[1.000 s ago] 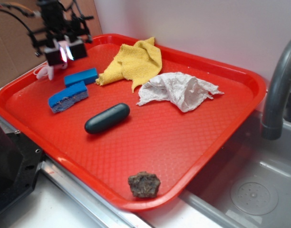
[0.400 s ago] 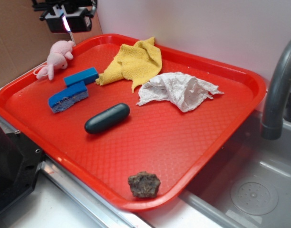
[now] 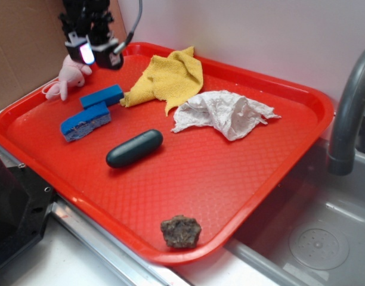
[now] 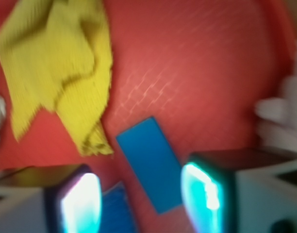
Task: Grab the blue block.
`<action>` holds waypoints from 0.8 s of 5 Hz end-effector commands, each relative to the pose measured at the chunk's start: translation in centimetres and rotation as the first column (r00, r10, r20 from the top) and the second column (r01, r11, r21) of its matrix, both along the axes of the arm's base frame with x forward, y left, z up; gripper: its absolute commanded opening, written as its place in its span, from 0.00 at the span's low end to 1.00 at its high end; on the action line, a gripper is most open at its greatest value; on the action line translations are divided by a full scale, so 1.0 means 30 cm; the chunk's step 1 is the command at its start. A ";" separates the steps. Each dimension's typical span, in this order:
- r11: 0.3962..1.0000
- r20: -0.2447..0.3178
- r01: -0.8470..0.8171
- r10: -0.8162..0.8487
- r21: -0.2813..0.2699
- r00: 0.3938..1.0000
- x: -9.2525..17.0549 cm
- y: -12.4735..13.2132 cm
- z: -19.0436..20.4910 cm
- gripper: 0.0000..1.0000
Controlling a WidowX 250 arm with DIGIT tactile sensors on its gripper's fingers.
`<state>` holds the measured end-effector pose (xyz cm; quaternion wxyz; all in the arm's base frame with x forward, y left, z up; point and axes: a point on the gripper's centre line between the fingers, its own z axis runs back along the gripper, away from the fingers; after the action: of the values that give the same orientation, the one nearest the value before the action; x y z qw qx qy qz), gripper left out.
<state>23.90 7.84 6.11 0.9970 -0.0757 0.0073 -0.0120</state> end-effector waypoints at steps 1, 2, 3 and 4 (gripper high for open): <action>0.914 -0.005 0.401 -0.402 0.057 0.916 0.062 0.032 -0.096 1.00; 0.899 -0.027 0.430 -0.429 0.086 0.903 0.077 -0.019 -0.147 1.00; 0.911 -0.027 0.401 -0.401 0.095 0.916 0.078 -0.022 -0.171 0.00; 0.917 0.009 0.371 -0.376 0.143 0.926 0.079 -0.035 -0.082 0.00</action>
<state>24.00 5.64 2.22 0.9797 -0.0168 0.0294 -0.1977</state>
